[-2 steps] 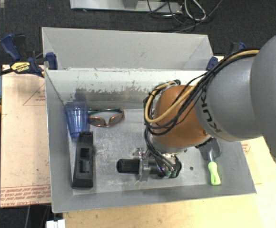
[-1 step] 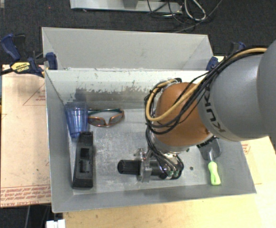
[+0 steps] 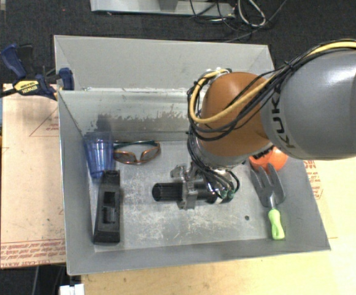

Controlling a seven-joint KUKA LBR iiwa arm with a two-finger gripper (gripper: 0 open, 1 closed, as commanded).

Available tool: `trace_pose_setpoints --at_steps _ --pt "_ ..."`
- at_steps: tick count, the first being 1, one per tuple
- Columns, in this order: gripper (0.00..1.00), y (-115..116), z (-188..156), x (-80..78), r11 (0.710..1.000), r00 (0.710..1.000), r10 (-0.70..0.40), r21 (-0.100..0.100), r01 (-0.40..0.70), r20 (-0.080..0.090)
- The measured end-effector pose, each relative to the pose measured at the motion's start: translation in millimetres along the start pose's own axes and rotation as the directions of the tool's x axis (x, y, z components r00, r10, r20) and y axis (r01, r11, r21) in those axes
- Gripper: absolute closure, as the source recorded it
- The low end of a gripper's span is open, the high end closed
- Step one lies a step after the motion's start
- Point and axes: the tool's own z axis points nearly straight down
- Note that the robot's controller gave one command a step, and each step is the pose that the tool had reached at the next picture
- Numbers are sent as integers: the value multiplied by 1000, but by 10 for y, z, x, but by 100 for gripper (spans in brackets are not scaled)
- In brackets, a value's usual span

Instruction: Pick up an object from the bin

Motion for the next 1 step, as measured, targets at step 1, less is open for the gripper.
trace_pose_setpoints --at_steps 1 --pt "100 5 -462 367 997 997 83 -1 -83 -1"
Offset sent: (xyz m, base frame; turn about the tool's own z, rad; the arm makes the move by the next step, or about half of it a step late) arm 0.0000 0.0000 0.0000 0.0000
